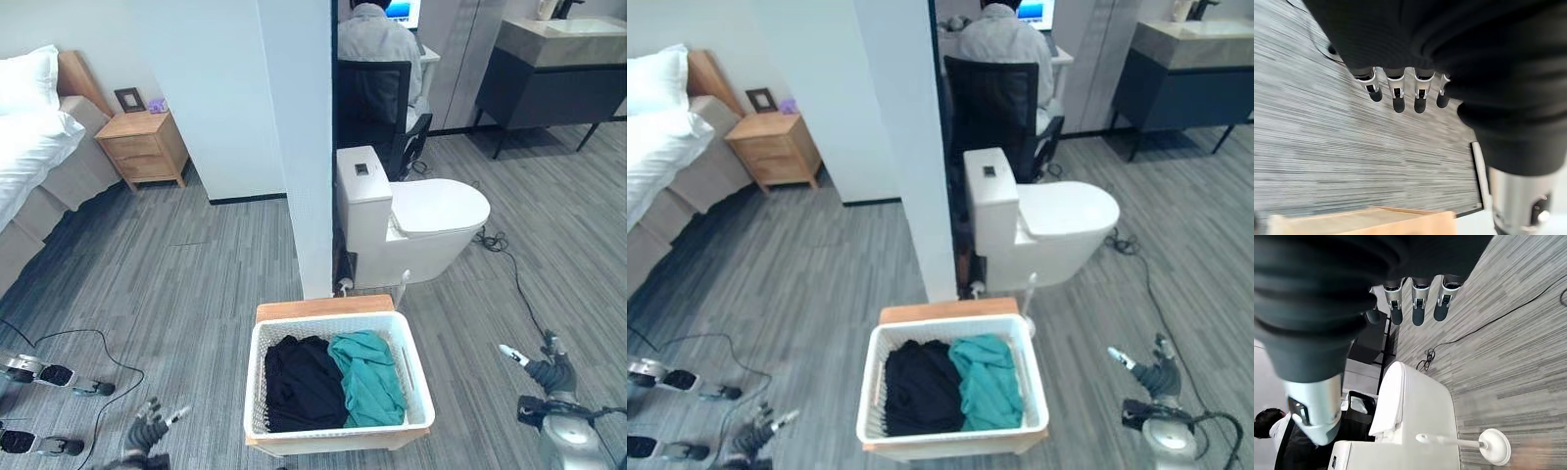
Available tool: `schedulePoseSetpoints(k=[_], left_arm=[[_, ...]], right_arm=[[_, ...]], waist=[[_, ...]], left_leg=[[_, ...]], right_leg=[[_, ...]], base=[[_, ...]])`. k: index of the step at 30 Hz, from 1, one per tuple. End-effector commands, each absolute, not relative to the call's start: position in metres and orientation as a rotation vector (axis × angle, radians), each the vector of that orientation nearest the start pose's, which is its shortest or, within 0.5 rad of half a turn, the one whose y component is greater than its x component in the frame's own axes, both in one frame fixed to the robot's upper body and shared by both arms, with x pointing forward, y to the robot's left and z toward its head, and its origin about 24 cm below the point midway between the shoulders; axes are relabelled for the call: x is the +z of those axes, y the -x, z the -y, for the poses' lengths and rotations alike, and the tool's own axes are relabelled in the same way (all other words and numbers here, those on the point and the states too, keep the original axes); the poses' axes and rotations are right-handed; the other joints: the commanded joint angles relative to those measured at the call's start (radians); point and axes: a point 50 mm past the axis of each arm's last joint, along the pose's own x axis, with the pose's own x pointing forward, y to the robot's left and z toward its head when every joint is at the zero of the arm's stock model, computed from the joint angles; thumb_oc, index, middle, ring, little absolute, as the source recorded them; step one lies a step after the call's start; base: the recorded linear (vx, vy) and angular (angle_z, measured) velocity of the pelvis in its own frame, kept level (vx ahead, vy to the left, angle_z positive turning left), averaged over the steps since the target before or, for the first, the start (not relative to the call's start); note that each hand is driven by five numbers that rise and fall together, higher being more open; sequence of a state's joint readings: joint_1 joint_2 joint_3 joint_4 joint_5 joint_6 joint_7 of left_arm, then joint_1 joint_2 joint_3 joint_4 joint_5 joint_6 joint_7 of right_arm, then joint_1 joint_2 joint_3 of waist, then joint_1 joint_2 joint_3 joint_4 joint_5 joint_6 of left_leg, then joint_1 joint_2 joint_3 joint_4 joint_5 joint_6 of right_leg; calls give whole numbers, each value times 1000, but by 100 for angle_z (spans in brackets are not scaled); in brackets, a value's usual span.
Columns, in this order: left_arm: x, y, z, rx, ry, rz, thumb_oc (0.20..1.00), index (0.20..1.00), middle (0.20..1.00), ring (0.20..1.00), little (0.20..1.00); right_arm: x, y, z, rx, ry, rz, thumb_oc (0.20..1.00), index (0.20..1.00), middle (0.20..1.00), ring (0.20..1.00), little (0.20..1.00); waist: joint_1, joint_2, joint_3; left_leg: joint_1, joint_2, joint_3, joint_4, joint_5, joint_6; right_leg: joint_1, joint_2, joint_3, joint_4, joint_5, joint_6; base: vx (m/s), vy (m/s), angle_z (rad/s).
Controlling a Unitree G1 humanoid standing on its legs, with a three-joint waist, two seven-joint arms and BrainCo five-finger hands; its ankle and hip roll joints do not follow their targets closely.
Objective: Grab the laundry basket,head to the washer,open it,put in the laundry and shut it.
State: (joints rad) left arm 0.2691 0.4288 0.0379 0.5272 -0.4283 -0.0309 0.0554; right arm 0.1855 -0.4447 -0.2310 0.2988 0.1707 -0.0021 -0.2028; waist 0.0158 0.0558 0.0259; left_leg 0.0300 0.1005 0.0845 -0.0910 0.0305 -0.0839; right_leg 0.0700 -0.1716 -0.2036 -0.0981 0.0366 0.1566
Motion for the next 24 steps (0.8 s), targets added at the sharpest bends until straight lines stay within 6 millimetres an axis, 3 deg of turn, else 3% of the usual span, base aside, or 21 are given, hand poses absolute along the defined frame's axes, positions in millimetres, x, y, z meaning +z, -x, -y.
schedulePoseSetpoints(k=[1,2,4,6,8,12,16,18,24], left_arm=[[-56,-166,-312,354,-37,-571,1000,1000,1000,1000,1000],[-56,-167,-312,354,-37,-571,1000,1000,1000,1000,1000],[-46,-198,-285,202,-29,-519,1000,1000,1000,1000,1000],[-46,-204,-277,168,-24,-518,1000,1000,1000,1000,1000],[-52,-225,-247,101,29,-527,1000,1000,1000,1000,1000],[-66,-236,-240,154,42,-595,1000,1000,1000,1000,1000],[-63,-248,-242,212,41,-583,1000,1000,1000,1000,1000],[-52,-260,-236,236,128,-513,1000,1000,1000,1000,1000],[-35,-271,-233,214,133,-427,1000,1000,1000,1000,1000]], right_arm=[[9,-200,334,-534,323,-297,1000,1000,1000,1000,1000],[9,-200,334,-535,322,-296,1000,1000,1000,1000,1000],[5,-212,326,-496,280,-309,1000,1000,1000,1000,1000],[2,-215,323,-481,270,-316,1000,1000,1000,1000,1000],[-7,-232,304,-405,261,-345,1000,1000,1000,1000,1000],[-18,-243,284,-304,273,-401,1000,1000,1000,1000,1000],[-19,-250,270,-232,287,-406,1000,1000,1000,1000,1000],[-17,-254,262,-192,291,-387,1000,1000,1000,1000,1000],[-16,-256,257,-171,274,-374,1000,1000,1000,1000,1000]], waist=[[10,-16,3],[10,-16,4],[7,-17,32],[6,-19,42],[2,-24,93],[-2,-37,126],[-4,-48,144],[-3,-52,165],[1,-55,190]], left_leg=[[-82,44,-54,17,45,-20],[-83,44,-55,17,45,-20],[-115,52,-66,23,56,-22],[-125,54,-68,27,58,-23],[-175,56,-71,51,67,-25],[-210,62,-70,77,69,-28],[-238,64,-73,89,73,-32],[-265,63,-75,100,79,-32],[-284,60,-76,116,80,-33]], right_leg=[[36,4,-9,20,-58,-6],[36,4,-9,20,-58,-6],[12,13,-9,26,-61,-12],[2,14,-10,30,-62,-13],[-38,17,-9,46,-59,-18],[-78,19,-1,64,-55,-23],[-112,19,4,78,-52,-26],[-138,19,6,88,-48,-29],[-156,17,9,94,-42,-31]], base=[[0,0,0],[-49,-11,12],[-98,-21,19],[-97,-17,13],[-173,-13,14],[-106,-17,-2],[-70,-22,-6],[-96,-18,1],[-32,0,1]])
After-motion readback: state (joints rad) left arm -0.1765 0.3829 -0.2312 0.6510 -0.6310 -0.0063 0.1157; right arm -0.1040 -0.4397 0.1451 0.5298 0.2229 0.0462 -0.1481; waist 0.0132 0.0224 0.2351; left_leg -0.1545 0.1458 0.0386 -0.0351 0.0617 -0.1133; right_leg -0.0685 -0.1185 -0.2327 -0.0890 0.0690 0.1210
